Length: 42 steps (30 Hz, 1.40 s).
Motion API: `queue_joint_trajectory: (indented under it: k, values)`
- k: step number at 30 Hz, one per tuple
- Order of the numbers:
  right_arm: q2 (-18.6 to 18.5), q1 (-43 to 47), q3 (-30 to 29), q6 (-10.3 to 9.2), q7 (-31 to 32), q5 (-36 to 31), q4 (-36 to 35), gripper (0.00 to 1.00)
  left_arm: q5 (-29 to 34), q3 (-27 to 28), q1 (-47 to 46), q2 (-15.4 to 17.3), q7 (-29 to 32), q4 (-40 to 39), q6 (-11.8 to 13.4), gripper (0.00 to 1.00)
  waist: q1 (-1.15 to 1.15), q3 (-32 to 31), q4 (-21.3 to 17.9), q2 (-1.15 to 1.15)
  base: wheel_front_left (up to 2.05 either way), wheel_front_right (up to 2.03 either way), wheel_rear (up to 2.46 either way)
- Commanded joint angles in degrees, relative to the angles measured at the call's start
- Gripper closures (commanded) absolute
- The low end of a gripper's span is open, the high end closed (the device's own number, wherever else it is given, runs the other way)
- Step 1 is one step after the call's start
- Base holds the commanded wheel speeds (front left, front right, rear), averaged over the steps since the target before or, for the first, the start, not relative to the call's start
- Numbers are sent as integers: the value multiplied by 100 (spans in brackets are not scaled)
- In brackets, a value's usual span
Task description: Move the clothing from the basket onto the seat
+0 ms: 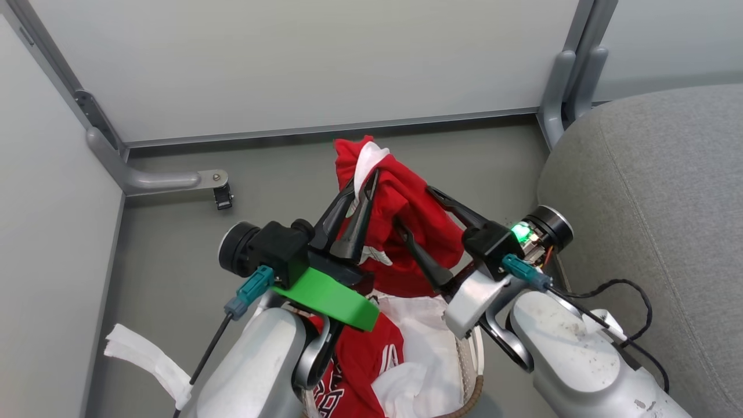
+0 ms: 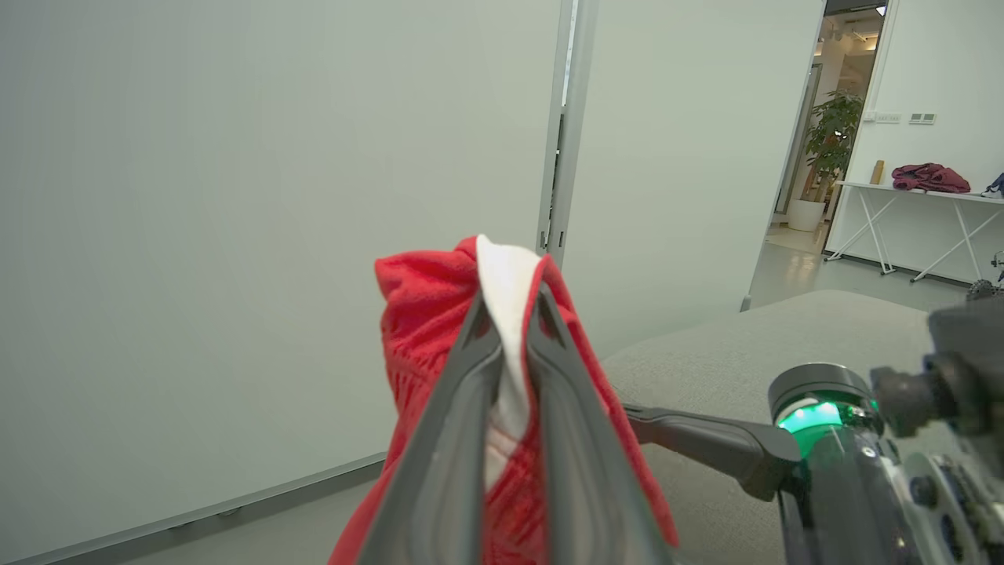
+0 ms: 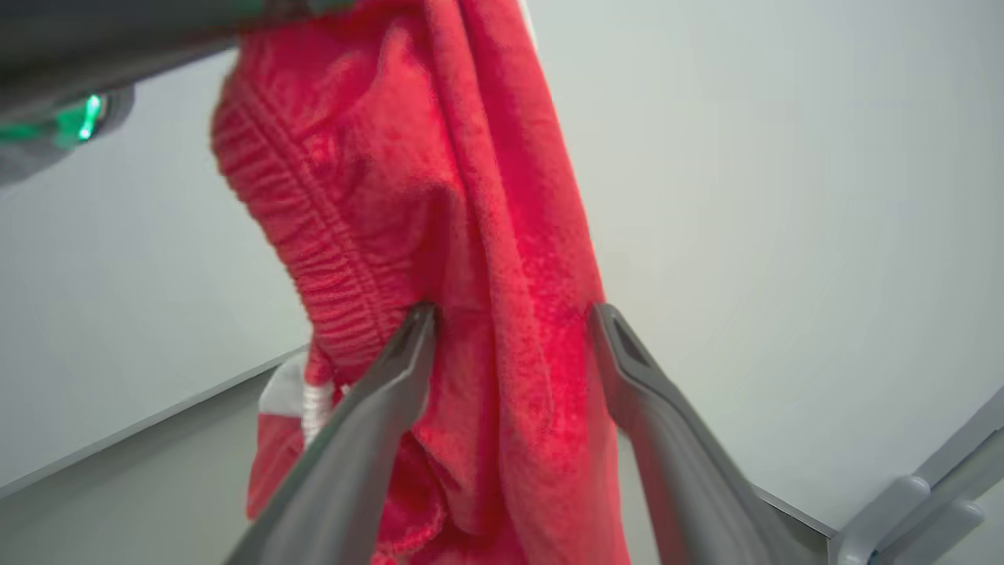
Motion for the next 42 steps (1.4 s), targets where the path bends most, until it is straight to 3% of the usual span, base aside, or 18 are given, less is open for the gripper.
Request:
queue_joint_trajectory:
  k: [1,8,9,10,12,20,29,30,31,32,42]
  values:
    - [0,-99,99,-6,-13,16,217,0,-41,-24,66,11,-5,-31,5,100,0,-8,33,0,0,0,0]
    - [135,-399,567,-6,-10,300,1167,0,-210,-200,72,11,-4,-66,-33,100,0,-21,164,0,0,0,0]
    - [155,-423,575,-7,-10,378,1266,9,-226,-219,68,11,-5,-61,-36,100,0,-22,180,0,0,0,0]
    - [173,-452,592,-6,-10,418,1332,57,-253,-235,60,11,-5,-56,-38,100,0,-19,195,0,0,0,0]
    - [195,-438,585,-6,-10,551,1393,100,-284,-249,49,11,-5,-55,-38,100,0,-8,223,0,0,0,0]
    - [112,-234,223,-6,-10,800,968,100,-92,-65,127,11,-4,2,14,100,0,134,115,0,0,0,0]
    - [-3,209,-373,-6,-10,780,436,100,138,129,288,12,-3,226,-71,100,0,212,-394,0,0,0,0]
    - [-10,249,-443,-6,-10,778,377,100,164,144,317,11,-3,245,-68,58,0,222,-472,0,0,0,0]
    - [-17,282,-489,-6,-10,759,328,100,187,155,364,11,-3,300,-79,24,0,231,-560,0,0,0,0]
    - [-35,341,-586,-6,-10,753,265,100,224,165,376,12,-3,307,-92,0,0,242,-653,0,0,0,0]
    - [-38,680,-1037,-6,-11,759,-216,100,581,332,603,15,-3,403,-188,0,0,392,-1817,0,0,0,0]
